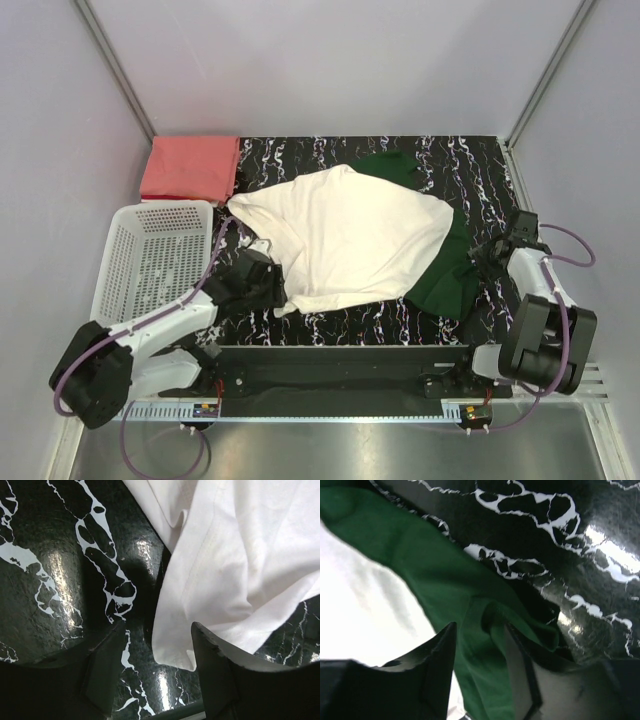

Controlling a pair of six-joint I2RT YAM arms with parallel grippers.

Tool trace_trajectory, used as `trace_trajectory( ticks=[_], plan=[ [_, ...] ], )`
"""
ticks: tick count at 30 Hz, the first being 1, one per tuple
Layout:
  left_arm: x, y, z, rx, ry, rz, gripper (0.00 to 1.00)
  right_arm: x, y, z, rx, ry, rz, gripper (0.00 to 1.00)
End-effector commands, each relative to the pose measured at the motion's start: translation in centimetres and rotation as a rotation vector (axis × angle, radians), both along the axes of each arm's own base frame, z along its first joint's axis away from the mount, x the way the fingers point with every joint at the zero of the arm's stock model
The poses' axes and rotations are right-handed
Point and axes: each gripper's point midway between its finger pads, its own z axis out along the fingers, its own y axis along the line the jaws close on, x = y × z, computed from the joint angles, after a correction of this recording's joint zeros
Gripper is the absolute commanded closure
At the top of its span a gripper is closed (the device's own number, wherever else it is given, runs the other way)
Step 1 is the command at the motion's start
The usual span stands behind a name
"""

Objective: Fold and stack the t-shirts
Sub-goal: Flatten the tshirt out

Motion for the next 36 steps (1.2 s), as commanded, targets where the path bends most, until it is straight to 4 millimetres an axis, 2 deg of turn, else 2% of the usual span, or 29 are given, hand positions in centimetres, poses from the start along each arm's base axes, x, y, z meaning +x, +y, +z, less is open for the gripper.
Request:
trace_trajectory(
  ticks=[1, 2, 5, 8, 13, 18, 20, 21, 22, 23, 28, 29, 31, 32, 36],
  plan=[
    [-0.2, -1.0, 1.2, -0.071, -0.034, -0.016, 0.39, 2.0, -2.3, 0.0, -0.095, -0.015, -0.009, 0.48],
    [-0.2, -0.9, 1.2, -0.074, -0.034, -0.014, 0.38, 1.9, -2.9, -0.8, -0.113, 0.018, -0.019, 0.47],
    [-0.5, -0.7, 0.9, -0.072, -0.035, -0.011, 0.36, 2.1, -3.8, -1.4, -0.150, 0.038, -0.042, 0.43],
    [-0.7, -0.8, 0.7, -0.087, -0.034, -0.010, 0.36, 2.9, -4.0, -1.7, -0.150, 0.034, -0.035, 0.43],
    [-0.9, -0.8, 0.5, -0.100, -0.032, -0.008, 0.36, 3.5, -4.2, -2.4, -0.161, 0.042, -0.003, 0.49],
    [-1.2, -0.6, 0.3, -0.105, -0.027, 0.004, 0.35, 3.1, -3.1, -3.3, -0.116, 0.038, 0.024, 0.56],
    [-1.4, -0.8, 0.3, -0.122, -0.019, 0.013, 0.34, 3.1, -3.2, -2.8, -0.126, 0.019, 0.023, 0.64],
    [-1.5, -0.8, 0.3, -0.132, -0.013, 0.013, 0.34, 3.1, -3.3, -2.6, -0.131, 0.014, 0.023, 0.70],
    [-1.6, -0.9, 0.3, -0.141, -0.008, 0.017, 0.33, 3.0, -3.3, -2.6, -0.138, 0.014, 0.028, 0.92],
    [-1.9, -0.8, -0.1, -0.140, 0.002, 0.022, 0.32, 2.9, -3.3, -2.3, -0.144, 0.006, 0.029, 1.00],
    [-1.8, -0.6, -0.6, -0.147, 0.013, 0.068, 0.33, 1.2, -4.7, -0.6, -0.218, 0.019, -0.035, 1.00],
    [-1.7, -0.8, -0.5, -0.156, 0.015, 0.073, 0.33, 0.8, -5.7, 0.7, -0.263, 0.007, -0.077, 1.00],
    [-1.9, -1.7, -0.2, -0.205, 0.028, 0.064, 0.34, 0.0, -6.7, 2.0, -0.287, -0.007, -0.127, 1.00],
    [-2.0, -1.8, -0.2, -0.217, 0.036, 0.064, 0.35, -0.1, -7.0, 3.4, -0.309, -0.046, -0.150, 1.00],
    [-2.5, -1.2, -0.5, -0.185, 0.041, 0.072, 0.36, -1.7, -7.1, 5.7, -0.328, -0.090, -0.216, 1.00]
  ],
)
